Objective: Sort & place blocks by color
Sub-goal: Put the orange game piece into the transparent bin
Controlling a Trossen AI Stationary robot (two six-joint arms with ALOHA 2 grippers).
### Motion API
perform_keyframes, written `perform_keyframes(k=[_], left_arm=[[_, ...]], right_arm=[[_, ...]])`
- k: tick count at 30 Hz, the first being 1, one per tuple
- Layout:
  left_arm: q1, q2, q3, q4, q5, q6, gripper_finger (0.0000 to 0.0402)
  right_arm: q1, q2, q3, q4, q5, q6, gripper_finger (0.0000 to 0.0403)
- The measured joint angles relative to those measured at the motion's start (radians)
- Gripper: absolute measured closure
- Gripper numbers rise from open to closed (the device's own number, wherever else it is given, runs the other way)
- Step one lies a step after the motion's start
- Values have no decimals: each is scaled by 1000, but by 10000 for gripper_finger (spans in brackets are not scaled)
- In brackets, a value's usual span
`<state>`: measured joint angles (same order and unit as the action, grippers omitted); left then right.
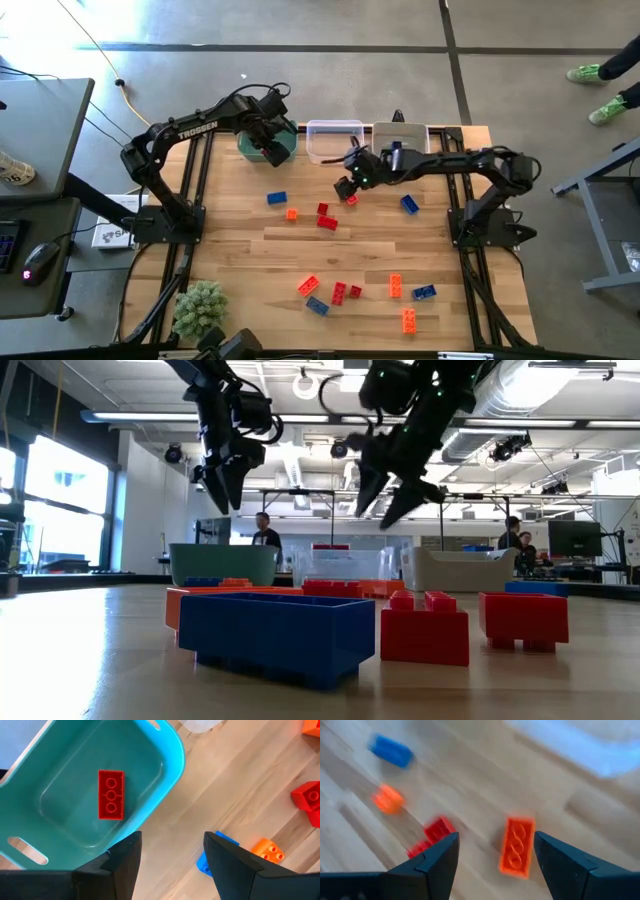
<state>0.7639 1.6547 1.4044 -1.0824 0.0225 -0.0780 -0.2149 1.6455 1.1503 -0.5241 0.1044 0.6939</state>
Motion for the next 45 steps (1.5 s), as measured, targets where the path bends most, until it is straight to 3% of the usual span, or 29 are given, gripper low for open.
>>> perform_keyframes(k=[15,27,31,37,45], left_arm=[[-1,0,0,1,0,2,197],[-1,0,0,2,0,2,197],[-1,0,0,2,0,2,197],[-1,0,0,2,0,2,197],[-1,0,0,2,0,28,197]], right_arm=[[52,167,1,-17,95,65,158],[54,252,0,-4,105,65,160],[54,264,0,-4,95,65,193],[52,260,0,-7,85,56,290],[48,257,50,-11,7,6,290]])
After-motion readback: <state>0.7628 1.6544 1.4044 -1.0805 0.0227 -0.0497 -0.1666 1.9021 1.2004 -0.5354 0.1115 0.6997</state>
